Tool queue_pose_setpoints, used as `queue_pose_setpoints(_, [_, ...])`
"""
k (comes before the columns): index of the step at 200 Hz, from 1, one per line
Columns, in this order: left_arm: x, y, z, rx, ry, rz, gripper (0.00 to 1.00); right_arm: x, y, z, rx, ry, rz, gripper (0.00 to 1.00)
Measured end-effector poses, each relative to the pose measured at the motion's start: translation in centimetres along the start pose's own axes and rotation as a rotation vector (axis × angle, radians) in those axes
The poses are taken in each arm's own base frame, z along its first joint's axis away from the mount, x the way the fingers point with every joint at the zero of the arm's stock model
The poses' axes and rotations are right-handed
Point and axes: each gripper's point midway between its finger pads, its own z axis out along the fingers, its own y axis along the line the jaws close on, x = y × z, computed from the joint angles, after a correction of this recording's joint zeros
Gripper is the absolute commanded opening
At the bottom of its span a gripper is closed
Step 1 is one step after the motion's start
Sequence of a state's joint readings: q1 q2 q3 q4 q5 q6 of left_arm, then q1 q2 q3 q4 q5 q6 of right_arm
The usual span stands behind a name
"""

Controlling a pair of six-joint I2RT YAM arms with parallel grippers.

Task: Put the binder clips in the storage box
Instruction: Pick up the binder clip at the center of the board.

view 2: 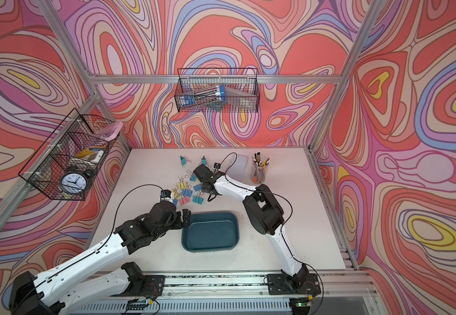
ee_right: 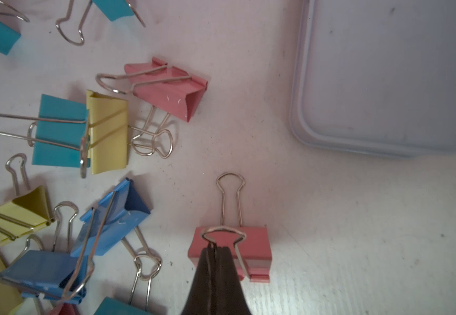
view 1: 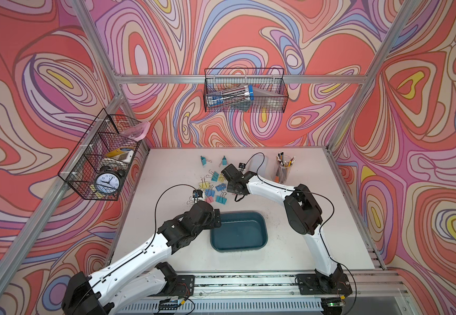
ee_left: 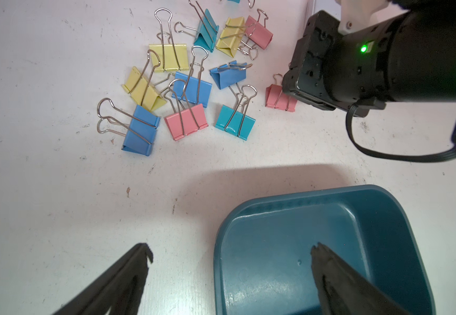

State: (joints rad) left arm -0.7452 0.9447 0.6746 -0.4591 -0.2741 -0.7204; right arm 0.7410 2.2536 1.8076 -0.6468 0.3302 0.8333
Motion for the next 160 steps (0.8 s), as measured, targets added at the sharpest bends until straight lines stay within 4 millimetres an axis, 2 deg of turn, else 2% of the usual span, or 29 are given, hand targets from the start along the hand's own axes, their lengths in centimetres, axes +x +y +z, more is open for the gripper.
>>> queue_pose_setpoints(44, [0.0, -0.4, 0.2, 0.018, 0.007, 0.010, 0.99, -0.6, 0.2, -1.0, -0.017, -0.012, -0.059, 0.00])
queue_pose_setpoints(50, [0.0, -0.5, 0.3, 0.020, 0.008, 0.009, 0.99, -0.8, 0.3, -1.5, -0.030, -0.018, -0.067, 0.06])
queue_pose_setpoints(56, [0.0, -0.5, 0.3, 0.021, 0.010, 0.008, 0.99, -1.1, 0.5, -2.1, -0.045, -0.025, -0.078, 0.20])
queue_pose_setpoints(59, [0.0, -0.5, 0.3, 0.022, 0.011, 0.008, 0.99, -1.2, 0.6, -2.4, -0.055, -0.028, -0.083, 0.34])
queue_pose_setpoints(61, [0.0, -0.5, 0.3, 0.022, 0.011, 0.007, 0.99, -1.3, 0.7, -2.7, -0.063, -0.031, -0.084, 0.39])
queue_pose_setpoints(69, [0.1, -0.5, 0.3, 0.025, 0.013, 0.007, 0.99, -1.7, 1.1, -3.7, -0.098, -0.038, -0.112, 0.51])
queue_pose_setpoints(80, [0.1, -0.6, 0.3, 0.029, 0.015, 0.006, 0.99, -2.3, 1.6, -5.0, -0.143, -0.053, -0.155, 0.57])
queue_pose_setpoints(105, [0.2, -0.7, 0.4, 0.037, 0.021, 0.004, 0.99, -3.9, 2.6, -6.9, -0.272, -0.057, -0.250, 0.58])
queue_pose_setpoints(116, [0.2, -0.8, 0.4, 0.044, 0.023, 0.003, 0.99, -4.6, 2.5, -6.8, -0.327, -0.043, -0.286, 0.56])
queue_pose_setpoints(135, [0.1, -1.3, 0.3, 0.067, 0.026, 0.003, 0.99, -5.8, 0.6, -5.3, -0.380, 0.000, -0.344, 0.55])
queue_pose_setpoints(160, [0.2, -1.9, 0.3, 0.101, 0.032, 0.006, 0.99, -7.1, -1.3, -2.3, -0.402, 0.039, -0.437, 0.64])
